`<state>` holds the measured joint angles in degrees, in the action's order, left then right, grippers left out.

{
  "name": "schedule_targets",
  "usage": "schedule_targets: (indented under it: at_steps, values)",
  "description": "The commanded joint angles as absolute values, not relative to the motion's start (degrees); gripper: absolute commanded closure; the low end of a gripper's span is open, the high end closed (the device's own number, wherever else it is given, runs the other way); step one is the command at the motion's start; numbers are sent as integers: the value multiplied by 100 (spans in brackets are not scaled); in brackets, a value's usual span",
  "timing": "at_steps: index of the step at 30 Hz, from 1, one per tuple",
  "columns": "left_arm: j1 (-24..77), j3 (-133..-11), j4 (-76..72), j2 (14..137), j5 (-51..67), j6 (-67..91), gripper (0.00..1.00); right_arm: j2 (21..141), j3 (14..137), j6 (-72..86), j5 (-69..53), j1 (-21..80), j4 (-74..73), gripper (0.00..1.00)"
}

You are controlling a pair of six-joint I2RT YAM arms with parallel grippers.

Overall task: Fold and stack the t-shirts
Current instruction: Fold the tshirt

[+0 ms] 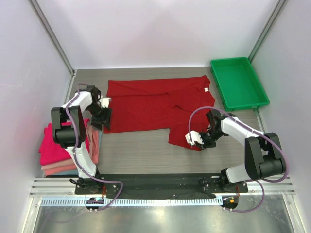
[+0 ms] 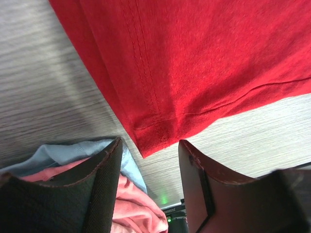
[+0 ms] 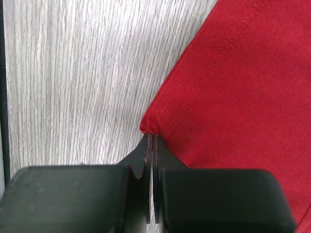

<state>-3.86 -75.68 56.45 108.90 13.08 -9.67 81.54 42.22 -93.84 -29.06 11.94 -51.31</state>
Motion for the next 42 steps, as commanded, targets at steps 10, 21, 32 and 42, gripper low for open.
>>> schedule_targets:
  at_steps: [10, 21, 32, 42]
  values:
    - [-413, -7471, 5766, 10925, 1248, -1178, 60, 8244, 4351, -9194, -2936, 1230, -4957, 99]
    - [-352, -7400, 5722, 11091, 1178, -1239, 63, 8139, 4175, -9044, -2944, 1222, -4834, 99]
    - [-308, -7725, 5862, 10979, 1292, -1353, 100, 7832, 4666, -8052, -2786, 994, -4491, 99]
    - [-299, -8735, 6187, 10793, 1222, -1582, 99, 7593, 6483, -6944, -2777, 431, -4491, 99]
